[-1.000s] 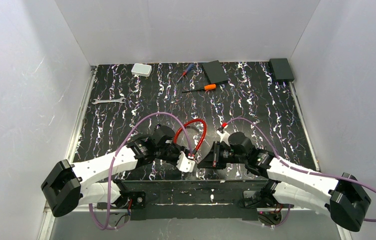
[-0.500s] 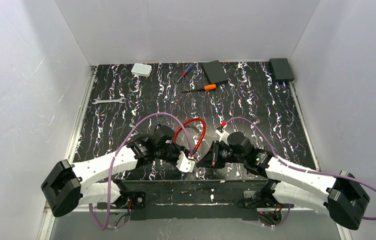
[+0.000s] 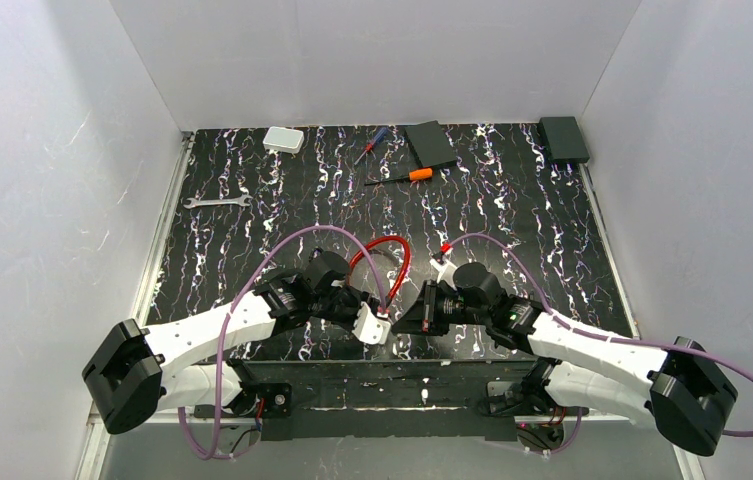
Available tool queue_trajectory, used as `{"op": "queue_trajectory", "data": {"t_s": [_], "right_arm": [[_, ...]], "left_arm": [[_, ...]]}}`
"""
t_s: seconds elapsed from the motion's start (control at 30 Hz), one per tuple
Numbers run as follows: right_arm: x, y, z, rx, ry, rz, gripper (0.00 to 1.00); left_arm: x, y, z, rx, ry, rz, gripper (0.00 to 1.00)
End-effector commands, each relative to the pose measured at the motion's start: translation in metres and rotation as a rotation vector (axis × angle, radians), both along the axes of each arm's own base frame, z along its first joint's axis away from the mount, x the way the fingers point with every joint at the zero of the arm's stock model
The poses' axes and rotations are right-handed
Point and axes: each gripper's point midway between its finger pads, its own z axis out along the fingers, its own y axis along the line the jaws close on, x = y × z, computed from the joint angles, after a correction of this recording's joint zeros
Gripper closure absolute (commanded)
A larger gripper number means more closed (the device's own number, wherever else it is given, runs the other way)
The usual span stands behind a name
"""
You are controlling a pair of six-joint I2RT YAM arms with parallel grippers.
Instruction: Unlock with the key
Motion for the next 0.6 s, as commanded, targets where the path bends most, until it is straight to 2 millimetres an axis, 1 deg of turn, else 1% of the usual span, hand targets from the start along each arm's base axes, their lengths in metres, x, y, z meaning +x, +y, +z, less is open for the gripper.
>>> {"op": "queue_trajectory", "data": {"t_s": [0.0, 0.13, 0.23, 0.4, 0.57], "right_arm": [[0.0049, 0.0018, 0.0140, 0.032, -0.055, -0.008, 0.99], [0.0030, -0.0050, 0.0059, -0.014, -0.051, -0.011, 0.99], [0.0015, -0.0063, 0.0040, -0.011, -0.045, -0.012, 0.99], [0.0018, -0.0045, 0.0064, 0.001, -0.042, -0.012, 0.99], [0.0045, 0.0017, 0.0092, 0.013, -0.046, -0.003, 0.99]], "left_arm": [[0.0066, -0.0114, 0.0189, -0.065, -0.072, -0.028, 1.00], [0.0079, -0.0106, 0.0189, -0.061, -0.081, -0.025, 1.00], [0.0079, -0.0100, 0.0185, -0.058, -0.082, -0.024, 1.00], [0.0077, -0.0097, 0.0183, -0.057, -0.080, -0.025, 1.00], [0.0060, -0.0104, 0.0181, -0.060, -0.075, -0.033, 1.00]]}}
